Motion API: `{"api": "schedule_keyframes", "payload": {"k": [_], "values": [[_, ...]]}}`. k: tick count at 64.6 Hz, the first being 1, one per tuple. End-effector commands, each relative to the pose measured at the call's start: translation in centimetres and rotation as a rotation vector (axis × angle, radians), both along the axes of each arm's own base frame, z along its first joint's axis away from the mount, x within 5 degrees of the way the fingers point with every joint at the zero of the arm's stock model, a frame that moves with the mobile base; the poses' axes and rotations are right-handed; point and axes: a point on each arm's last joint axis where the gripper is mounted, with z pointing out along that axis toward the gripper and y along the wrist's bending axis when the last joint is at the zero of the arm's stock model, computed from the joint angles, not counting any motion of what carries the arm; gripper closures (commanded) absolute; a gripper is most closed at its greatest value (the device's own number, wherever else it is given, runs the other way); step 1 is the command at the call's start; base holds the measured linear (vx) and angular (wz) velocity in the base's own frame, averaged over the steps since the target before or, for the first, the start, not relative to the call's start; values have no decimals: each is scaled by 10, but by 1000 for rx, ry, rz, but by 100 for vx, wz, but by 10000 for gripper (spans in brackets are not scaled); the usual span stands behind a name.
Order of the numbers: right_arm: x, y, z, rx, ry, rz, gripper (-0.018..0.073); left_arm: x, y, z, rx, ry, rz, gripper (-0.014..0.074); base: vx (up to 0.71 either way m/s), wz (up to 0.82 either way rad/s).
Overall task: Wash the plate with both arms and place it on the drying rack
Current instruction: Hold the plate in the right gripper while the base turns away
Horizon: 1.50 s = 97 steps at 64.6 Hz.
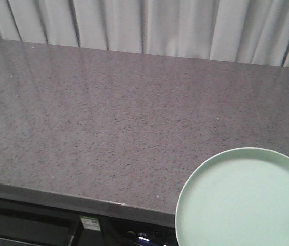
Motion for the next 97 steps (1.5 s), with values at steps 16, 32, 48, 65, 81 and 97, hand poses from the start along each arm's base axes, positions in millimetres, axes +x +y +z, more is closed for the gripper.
{"api": "schedule_keyframes", "payload": {"k": [16, 32, 48, 65, 81, 97], "values": [[4, 0, 13, 34, -85, -18, 561, -2, -1, 18, -3, -123, -5, 603, -11, 43], [4, 0, 13, 34, -85, -18, 561, -2, -1, 18, -3, -123, -5, 603, -13, 50], [4, 0, 13, 34, -85, -18, 561, -2, -1, 18, -3, -123, -5, 603, -13, 51], [4, 0, 13, 34, -85, -18, 561, -2, -1, 18, -3, -123, -5, 603, -11, 44], [4, 0, 13, 34, -85, -18, 561, -2, -1, 18, -3, -123, -5, 603, -9, 34], [4, 0, 13, 34, -85, -18, 561, -2, -1, 18, -3, -123, -5, 603, -8, 34]]}}
